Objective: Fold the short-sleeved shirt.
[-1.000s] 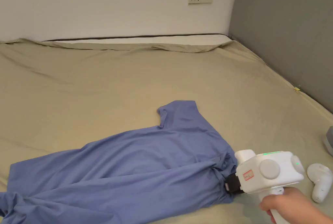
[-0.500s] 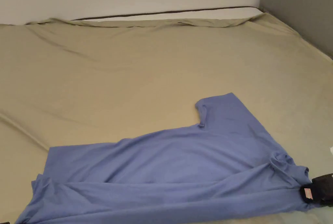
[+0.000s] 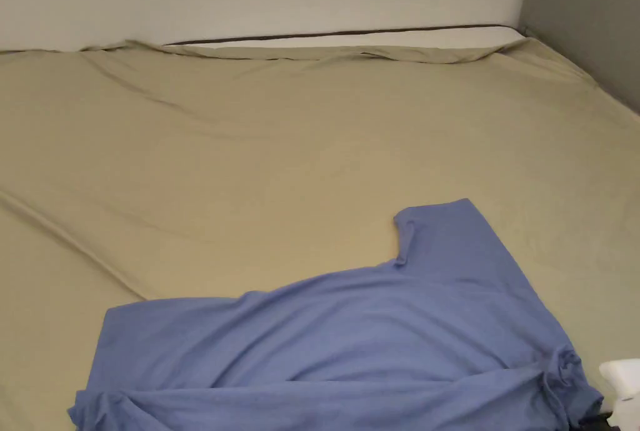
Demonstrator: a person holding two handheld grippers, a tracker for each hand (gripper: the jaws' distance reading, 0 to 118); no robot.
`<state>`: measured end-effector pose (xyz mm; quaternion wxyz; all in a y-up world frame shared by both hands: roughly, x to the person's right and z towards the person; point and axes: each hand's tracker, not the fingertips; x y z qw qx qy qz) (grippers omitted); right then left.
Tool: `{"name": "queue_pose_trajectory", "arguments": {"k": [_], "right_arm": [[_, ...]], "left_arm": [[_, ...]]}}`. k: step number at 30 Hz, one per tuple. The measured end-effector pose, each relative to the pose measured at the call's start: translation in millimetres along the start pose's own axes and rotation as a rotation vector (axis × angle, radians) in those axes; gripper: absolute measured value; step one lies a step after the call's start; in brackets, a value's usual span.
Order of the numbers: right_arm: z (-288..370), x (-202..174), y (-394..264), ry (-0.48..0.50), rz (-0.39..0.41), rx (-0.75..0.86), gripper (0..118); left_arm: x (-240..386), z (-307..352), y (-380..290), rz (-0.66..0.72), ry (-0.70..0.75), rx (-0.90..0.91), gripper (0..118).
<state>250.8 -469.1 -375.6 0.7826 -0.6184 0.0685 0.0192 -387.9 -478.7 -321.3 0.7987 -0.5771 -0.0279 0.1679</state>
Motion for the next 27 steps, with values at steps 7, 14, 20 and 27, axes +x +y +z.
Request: {"name": "queue_pose_trajectory", "arguments": {"k": [7,14,20,27], "right_arm": [[123.8,-4.7,1.5,0.138,-0.155,0.586,118],[127.7,-71.7,3.2,0.074,-0.139,0.674,2],[116.2,-93.9,10.0,0.274,-0.134,0.620,2],[109.3,-107.6,15.1,0.280,-0.088,0.577,2]], "left_arm": [[15.1,86.9,11.1,0.113,-0.130,0.397,118],[54.2,76.9,19.0,0.061,-0.084,0.446,0],[52.2,44.4,70.8,-0.064,0.060,0.408,0],[40.6,-44.2,185.0,-0.259,0.331,0.231,118]]}}
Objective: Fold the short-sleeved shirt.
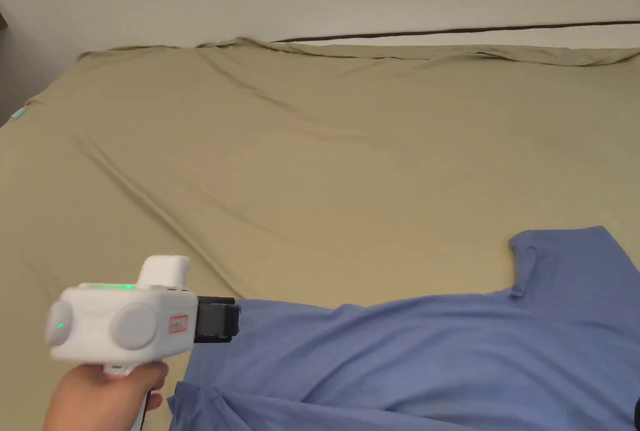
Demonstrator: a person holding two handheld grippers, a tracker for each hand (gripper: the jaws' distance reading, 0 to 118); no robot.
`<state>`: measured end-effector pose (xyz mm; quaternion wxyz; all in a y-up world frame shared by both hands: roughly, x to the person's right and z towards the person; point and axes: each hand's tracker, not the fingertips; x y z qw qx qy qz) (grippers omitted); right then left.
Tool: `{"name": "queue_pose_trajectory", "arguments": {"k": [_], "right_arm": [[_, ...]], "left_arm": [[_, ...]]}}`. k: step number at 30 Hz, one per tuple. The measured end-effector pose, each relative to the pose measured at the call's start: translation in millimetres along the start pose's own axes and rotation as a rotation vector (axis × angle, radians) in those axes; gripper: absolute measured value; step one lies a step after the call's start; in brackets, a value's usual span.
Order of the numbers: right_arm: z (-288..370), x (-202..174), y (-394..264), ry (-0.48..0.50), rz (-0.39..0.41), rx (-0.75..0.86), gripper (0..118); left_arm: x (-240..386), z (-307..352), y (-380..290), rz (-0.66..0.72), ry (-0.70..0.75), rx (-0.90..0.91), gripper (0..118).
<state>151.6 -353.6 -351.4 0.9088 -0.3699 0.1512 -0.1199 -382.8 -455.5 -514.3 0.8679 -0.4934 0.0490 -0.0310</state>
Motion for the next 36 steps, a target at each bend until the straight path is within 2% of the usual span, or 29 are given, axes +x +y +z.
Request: {"name": "queue_pose_trajectory", "arguments": {"k": [3,6,8,9,11,12,13,18,21,22,24,25,26,27,29,30,31,33,34,36], "right_arm": [[-5.3,0.2,-3.8,-0.002,0.001,-0.020,2],[-9.7,2.8,-4.9,-0.015,-0.002,-0.043,2],[-12.9,5.1,-4.8,-0.025,-0.007,-0.061,2],[-13.9,5.7,-4.2,-0.027,-0.008,-0.066,2],[-18.3,7.6,-3.7,-0.026,-0.012,-0.078,2],[-21.4,9.2,-2.0,-0.024,-0.012,-0.086,2],[-26.1,11.1,1.5,-0.027,-0.010,-0.097,2],[-51.0,37.3,41.0,-0.066,0.049,-0.108,2],[-79.5,77.4,80.7,-0.070,0.055,-0.104,5],[-98.1,99.5,96.5,-0.049,0.026,-0.149,28],[-137.9,134.7,122.6,-0.090,0.014,-0.278,118],[-162.6,148.3,131.2,-0.138,0.051,-0.355,117],[-170.2,158.1,138.5,-0.209,0.085,-0.335,116],[-186.1,167.3,144.0,-0.231,0.088,-0.339,117],[-215.2,182.5,154.9,-0.256,0.061,-0.434,116],[-226.9,186.8,157.9,-0.290,0.022,-0.487,116],[-245.2,198.3,144.3,-0.298,-0.014,-0.511,114],[-259.7,200.8,140.5,-0.297,-0.031,-0.538,112],[-265.4,199.2,138.2,-0.301,-0.025,-0.559,104],[-263.8,190.3,136.1,-0.419,0.073,-0.550,75]], "left_arm": [[2.2,-62.1,12.1,-0.037,0.019,-0.143,118],[4.3,-76.4,5.9,-0.010,-0.009,-0.215,116],[-0.5,-62.9,3.2,0.065,-0.020,-0.158,115],[-3.5,-53.0,3.5,0.097,-0.018,-0.085,101],[-6.2,-36.1,1.9,0.143,-0.021,-0.009,43],[-6.0,-38.3,7.7,0.162,-0.081,-0.008,12],[-2.2,-36.7,5.9,0.205,-0.228,-0.050,5],[-0.7,-6.6,3.5,0.219,-0.245,0.015,5],[-7.6,10.6,6.0,0.233,-0.284,0.033,5],[-8.1,17.3,7.2,0.223,-0.291,0.039,5],[5.4,39.4,5.1,0.204,-0.306,0.055,5],[8.0,46.9,4.8,0.201,-0.316,0.057,5],[10.4,53.0,4.9,0.201,-0.325,0.064,5],[12.9,58.5,5.1,0.198,-0.335,0.071,5],[17.4,70.2,8.1,0.178,-0.344,0.076,5],[20.4,74.0,9.4,0.166,-0.344,0.080,5],[23.8,77.6,10.7,0.147,-0.339,0.086,5],[20.8,76.1,14.9,0.127,-0.338,0.086,5],[22.1,75.9,16.1,0.121,-0.332,0.083,5],[16.1,70.8,17.4,0.123,-0.329,0.071,5]]}}
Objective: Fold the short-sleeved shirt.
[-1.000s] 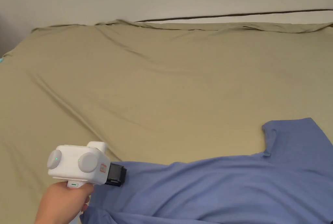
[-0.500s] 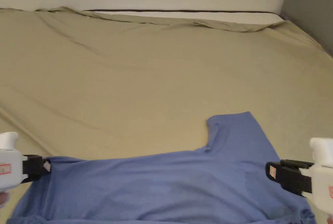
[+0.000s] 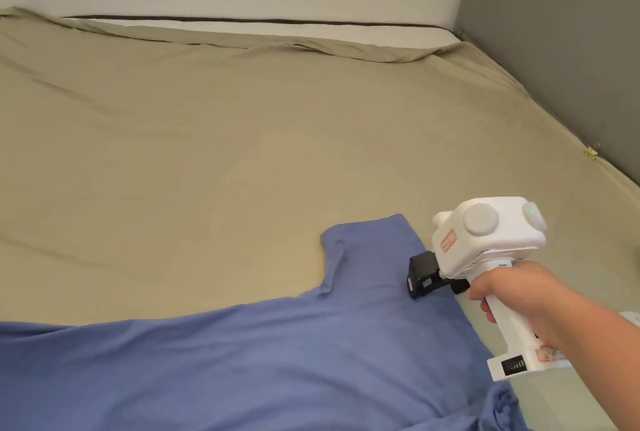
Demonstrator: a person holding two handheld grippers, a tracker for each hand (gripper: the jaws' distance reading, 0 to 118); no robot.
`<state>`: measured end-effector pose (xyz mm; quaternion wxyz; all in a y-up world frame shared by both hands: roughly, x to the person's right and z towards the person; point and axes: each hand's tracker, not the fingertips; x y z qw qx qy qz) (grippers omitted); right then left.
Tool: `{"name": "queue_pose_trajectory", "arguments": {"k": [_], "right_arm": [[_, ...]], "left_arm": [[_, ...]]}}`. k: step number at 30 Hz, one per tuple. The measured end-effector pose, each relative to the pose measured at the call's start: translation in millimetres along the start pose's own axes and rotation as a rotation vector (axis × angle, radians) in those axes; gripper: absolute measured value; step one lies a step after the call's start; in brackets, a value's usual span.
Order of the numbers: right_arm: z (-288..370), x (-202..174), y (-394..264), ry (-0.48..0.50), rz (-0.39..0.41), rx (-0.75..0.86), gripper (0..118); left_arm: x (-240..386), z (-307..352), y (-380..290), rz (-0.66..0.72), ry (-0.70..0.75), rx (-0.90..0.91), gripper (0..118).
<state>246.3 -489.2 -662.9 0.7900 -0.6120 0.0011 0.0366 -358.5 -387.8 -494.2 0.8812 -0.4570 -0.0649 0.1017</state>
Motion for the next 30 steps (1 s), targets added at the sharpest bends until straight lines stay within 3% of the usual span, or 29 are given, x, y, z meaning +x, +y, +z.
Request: {"name": "queue_pose_trajectory", "arguments": {"k": [1,2,3,4,8,12,18,22,27,30], "right_arm": [[8.1,-3.9,-0.7,0.036,0.018,0.031,68],[15.1,-5.5,-3.5,0.074,0.045,0.056,39],[19.7,-6.2,-7.0,0.144,0.038,0.060,2],[31.1,-6.2,-10.6,0.155,0.022,0.067,2],[74.2,-12.6,-27.6,0.204,0.109,0.128,2],[146.7,-3.2,-66.4,0.297,0.113,0.217,2],[210.5,12.3,-152.4,0.260,0.135,0.177,2],[210.2,17.5,-197.6,0.182,0.121,0.095,2],[191.9,11.6,-236.4,0.100,0.170,0.037,2],[166.6,3.9,-252.4,0.072,0.199,-0.024,2]], "left_arm": [[-1.0,0.4,-0.1,0.005,0.000,-0.002,5],[-2.2,1.2,-0.2,0.012,-0.005,-0.001,5],[-3.3,2.2,-0.2,0.017,-0.014,-0.002,5],[-8.4,2.4,-0.9,0.024,-0.023,-0.002,5],[-14.2,11.6,-2.2,0.043,-0.052,0.003,5],[-22.5,35.1,-5.5,0.055,-0.139,0.013,5],[-38.2,71.2,-25.1,-0.002,-0.167,-0.008,5],[-56.7,85.6,-49.2,0.013,-0.170,-0.034,5],[-60.2,101.2,-90.0,0.003,-0.246,-0.055,5],[-59.9,86.4,-116.9,-0.026,-0.221,-0.152,5]]}}
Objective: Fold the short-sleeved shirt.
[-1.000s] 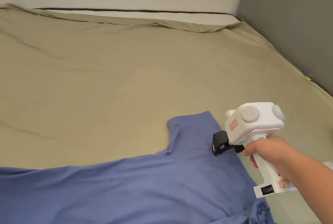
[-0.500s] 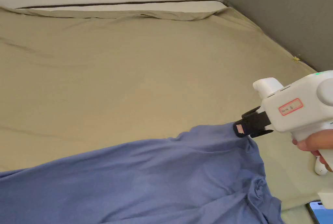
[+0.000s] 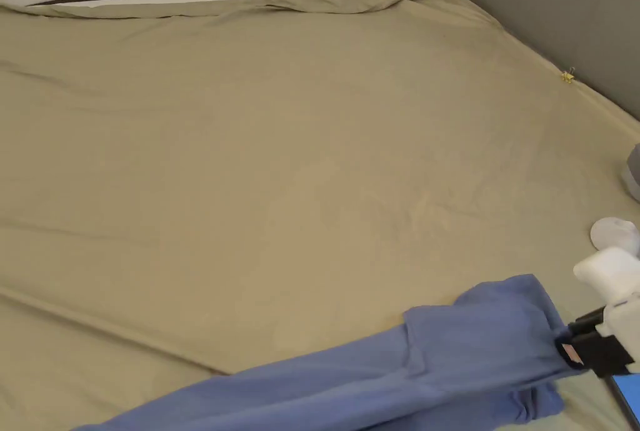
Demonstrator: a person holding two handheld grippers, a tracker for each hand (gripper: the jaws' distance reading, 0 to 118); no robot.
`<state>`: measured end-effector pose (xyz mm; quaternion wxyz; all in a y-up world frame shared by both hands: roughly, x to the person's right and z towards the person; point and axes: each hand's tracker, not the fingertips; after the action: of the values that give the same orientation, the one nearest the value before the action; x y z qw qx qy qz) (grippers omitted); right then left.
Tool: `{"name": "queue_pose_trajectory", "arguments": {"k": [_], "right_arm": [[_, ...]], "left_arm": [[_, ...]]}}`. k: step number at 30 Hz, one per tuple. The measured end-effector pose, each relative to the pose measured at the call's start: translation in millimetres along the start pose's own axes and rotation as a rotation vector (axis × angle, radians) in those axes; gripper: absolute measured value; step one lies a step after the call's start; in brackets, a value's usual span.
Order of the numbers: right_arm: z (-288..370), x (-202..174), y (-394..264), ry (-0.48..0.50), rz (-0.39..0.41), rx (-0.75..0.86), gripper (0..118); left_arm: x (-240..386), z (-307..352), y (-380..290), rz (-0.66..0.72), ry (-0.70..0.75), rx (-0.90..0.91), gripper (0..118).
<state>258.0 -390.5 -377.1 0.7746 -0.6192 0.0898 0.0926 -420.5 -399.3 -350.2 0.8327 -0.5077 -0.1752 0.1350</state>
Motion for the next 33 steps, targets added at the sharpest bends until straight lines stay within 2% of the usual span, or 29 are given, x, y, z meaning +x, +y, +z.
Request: {"name": "queue_pose_trajectory", "arguments": {"k": [1,3,7,11,12,16,17,18,19,20,21,24,26,27,29,30,31,32,33], "right_arm": [[-11.6,-0.2,-4.2,-0.012,0.024,-0.029,2],[-31.5,-2.8,-9.4,-0.016,0.015,-0.031,2],[-66.4,-7.6,-15.1,-0.042,-0.001,-0.027,2],[-91.1,-10.3,-18.8,-0.069,0.020,-0.033,2],[-90.1,-11.2,-17.6,-0.080,0.023,-0.031,2],[-96.5,-11.4,-17.4,-0.089,0.003,-0.034,5],[-95.1,-12.5,-17.4,-0.089,0.001,-0.034,6],[-91.8,-12.8,-15.3,-0.099,0.010,-0.037,16],[-82.8,-11.8,-14.9,-0.098,0.021,-0.035,40],[-67.8,-10.6,-16.0,-0.095,0.021,-0.008,83],[-49.8,-9.5,-17.2,-0.096,-0.010,0.045,118],[13.1,-10.7,-28.0,-0.033,-0.133,0.353,118],[49.5,-30.5,-34.6,0.024,-0.265,0.517,118],[59.4,-40.2,-38.6,0.079,-0.308,0.575,118],[76.3,-72.4,-39.3,0.241,-0.336,0.657,115],[78.6,-85.4,-39.5,0.292,-0.343,0.683,101],[78.6,-102.0,-37.2,0.329,-0.336,0.699,72],[76.8,-115.7,-34.5,0.355,-0.321,0.696,26],[57.8,-110.1,-33.4,0.374,-0.297,0.663,4]], "left_arm": [[-1.6,-9.0,-8.4,-0.019,0.018,-0.037,5],[-5.9,-27.0,-21.4,-0.025,0.043,-0.083,5],[-7.0,-62.5,-41.2,-0.093,0.221,-0.212,5],[-3.2,-74.1,-48.4,-0.063,0.272,-0.152,9],[-4.1,-73.2,-47.8,-0.013,0.258,-0.146,10],[-3.2,-71.5,-48.5,-0.014,0.290,-0.125,23],[-1.1,-71.4,-47.2,0.012,0.298,-0.117,29],[0.9,-67.8,-47.4,0.036,0.297,-0.104,61],[5.4,-61.2,-45.2,0.070,0.289,-0.071,97],[10.7,-50.4,-43.0,0.099,0.274,-0.037,118],[16.1,-35.0,-42.0,0.109,0.256,0.026,118],[32.0,20.3,-42.2,0.192,0.100,0.331,118],[34.2,38.9,-50.0,0.277,0.041,0.486,118],[36.3,44.9,-53.6,0.321,0.022,0.534,118],[34.3,45.0,-59.3,0.385,-0.011,0.489,118],[27.4,40.3,-60.5,0.381,-0.040,0.480,118],[28.1,36.5,-63.9,0.363,-0.017,0.488,105],[30.4,33.4,-66.4,0.335,0.039,0.489,69],[32.2,26.8,-67.2,0.305,0.106,0.451,4]]}}
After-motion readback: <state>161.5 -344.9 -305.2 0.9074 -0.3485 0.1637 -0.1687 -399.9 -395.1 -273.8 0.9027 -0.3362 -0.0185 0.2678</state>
